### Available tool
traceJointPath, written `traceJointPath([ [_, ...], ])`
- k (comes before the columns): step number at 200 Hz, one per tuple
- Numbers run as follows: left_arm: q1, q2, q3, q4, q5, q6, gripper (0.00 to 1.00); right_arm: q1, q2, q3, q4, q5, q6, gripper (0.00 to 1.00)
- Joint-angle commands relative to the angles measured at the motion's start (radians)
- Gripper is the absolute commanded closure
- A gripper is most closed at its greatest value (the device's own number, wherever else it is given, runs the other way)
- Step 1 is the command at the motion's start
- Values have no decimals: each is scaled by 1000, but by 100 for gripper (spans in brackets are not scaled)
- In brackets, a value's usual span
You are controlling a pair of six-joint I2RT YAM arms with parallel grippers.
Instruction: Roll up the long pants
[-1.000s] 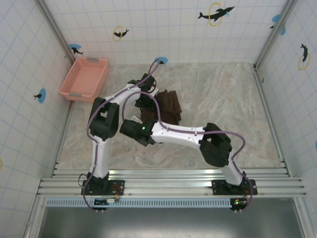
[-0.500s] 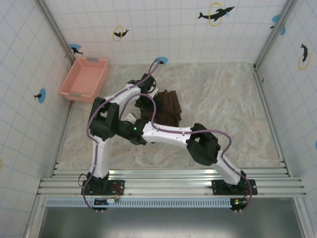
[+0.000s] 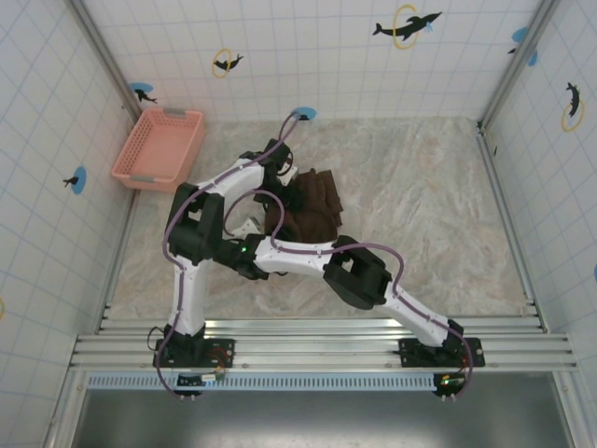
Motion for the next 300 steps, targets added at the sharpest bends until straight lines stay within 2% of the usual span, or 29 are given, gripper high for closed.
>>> traceJointPath([
  [1, -21, 41, -38, -43, 63, -3, 3, -24, 38, -14, -64, 143, 31, 17],
  [38, -22, 38, -34, -48, 88, -8, 3, -52, 84, -7, -95, 197, 43, 16],
  [60, -19, 24, -45, -52, 93, -6, 3, -84, 85, -41, -95, 216, 53, 21],
  [82, -10, 5, -65, -52, 115, -7, 2, -117, 43, -126, -38, 190, 34, 44],
  [89, -3, -2, -73, -50, 123, -8, 3, -126, 19, -163, -1, 161, 16, 55],
  [99, 9, -18, -84, -48, 131, -9, 2, -136, -28, -232, 76, 104, -35, 75],
  [104, 16, -28, -90, -49, 135, -8, 3, -138, -48, -259, 100, 89, -49, 80],
  [114, 32, -51, -101, -48, 142, -7, 3, -139, -81, -300, 145, 50, -92, 85],
  [140, 74, -128, -117, -56, 168, 15, 2, -124, -146, -347, 191, -44, -197, 87],
  [159, 97, -176, -102, -103, 163, 49, 3, -116, -207, -367, 200, -154, -257, 91],
  [190, 145, -290, -101, -157, 113, 88, 3, -129, -327, -402, 203, -423, -318, 93],
  [202, 175, -341, -101, -174, 84, 101, 2, -142, -385, -429, 207, -495, -309, 94],
  [220, 221, -400, -91, -204, 81, 121, 2, -185, -478, -497, 257, -676, -273, 91],
  [255, 252, -452, -94, -248, 66, 153, 3, -346, -598, -746, 556, -1110, -20, 91],
  [274, 252, -477, -146, -218, 99, 144, 3, -411, -618, -901, 804, -1266, 141, 92],
  [300, 252, -491, -221, -160, 149, 126, 2, -462, -596, -1058, 1147, -1393, 356, 92],
])
